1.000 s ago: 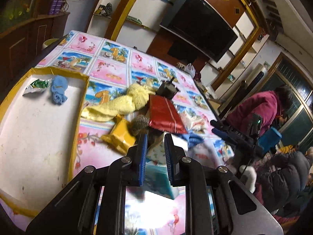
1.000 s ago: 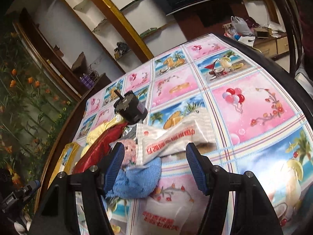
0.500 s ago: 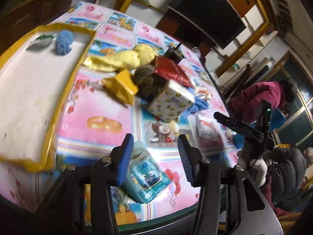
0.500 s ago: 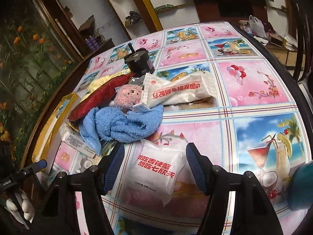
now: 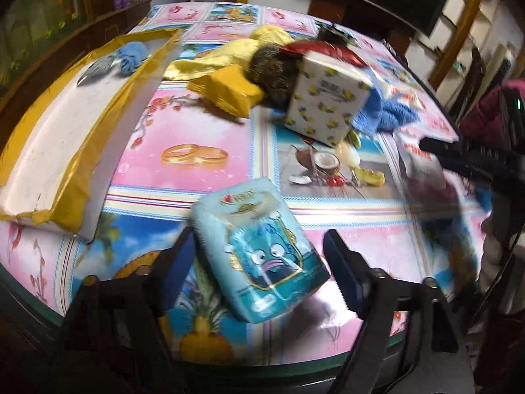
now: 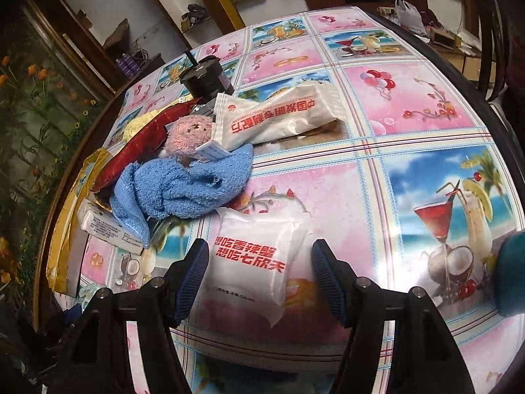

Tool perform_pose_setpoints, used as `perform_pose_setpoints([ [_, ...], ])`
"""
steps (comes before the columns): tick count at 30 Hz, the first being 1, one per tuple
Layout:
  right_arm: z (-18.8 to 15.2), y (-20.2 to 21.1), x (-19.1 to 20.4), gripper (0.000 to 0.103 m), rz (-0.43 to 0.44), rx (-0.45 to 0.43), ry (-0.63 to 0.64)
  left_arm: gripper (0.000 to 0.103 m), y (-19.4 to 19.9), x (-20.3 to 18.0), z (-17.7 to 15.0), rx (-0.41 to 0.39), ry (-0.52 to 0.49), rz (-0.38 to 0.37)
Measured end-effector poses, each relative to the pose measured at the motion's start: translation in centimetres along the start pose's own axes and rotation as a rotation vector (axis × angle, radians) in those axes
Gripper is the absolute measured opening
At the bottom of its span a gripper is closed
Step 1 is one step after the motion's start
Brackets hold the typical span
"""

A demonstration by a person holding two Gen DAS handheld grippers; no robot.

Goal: Organize soft objects
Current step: 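Place the blue pack in the box with left gripper while right gripper places the white glove bag there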

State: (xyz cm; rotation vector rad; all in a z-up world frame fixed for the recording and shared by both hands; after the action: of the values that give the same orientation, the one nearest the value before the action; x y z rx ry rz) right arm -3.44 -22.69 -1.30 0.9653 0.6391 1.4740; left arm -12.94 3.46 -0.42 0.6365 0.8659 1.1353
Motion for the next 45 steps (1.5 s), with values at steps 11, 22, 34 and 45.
perform_pose_setpoints([
  [11, -1.3, -1.6, 6.8, 0.080, -0.251, -0.041, 0.293, 0.042, 0.3, 1.8, 0.6, -0.035, -0.062, 0.003],
  [22, -3.1, 2.0, 5.5, 0.053, -0.118, -0.085, 0.259, 0.040, 5.9, 5.0, 1.4, -0.142, 0.059, -0.168],
  [34, -1.7, 7.6, 13.1, 0.053, 0.147, -0.135, 0.331, 0.040, 10.2, 15.7, 5.5, -0.209, 0.202, -0.116],
  [45, 1.2, 2.3, 29.8, 0.053, 0.303, -0.054, 0.519, 0.041, 5.0, 24.7, 12.3, -0.141, 0.315, -0.056],
])
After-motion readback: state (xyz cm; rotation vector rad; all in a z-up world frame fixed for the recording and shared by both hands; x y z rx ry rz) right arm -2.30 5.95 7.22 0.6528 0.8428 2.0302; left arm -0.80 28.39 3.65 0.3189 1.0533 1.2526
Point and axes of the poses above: each gripper's, at about its wrist camera, not at the fingertips, and y roughly against the way its jaws point, x to its left, z to its top, the point moved 1 cm from there along -y, roughly the way its jaws point, and after that the axes turned 12 degrees about -z, right-handed, at the moved point
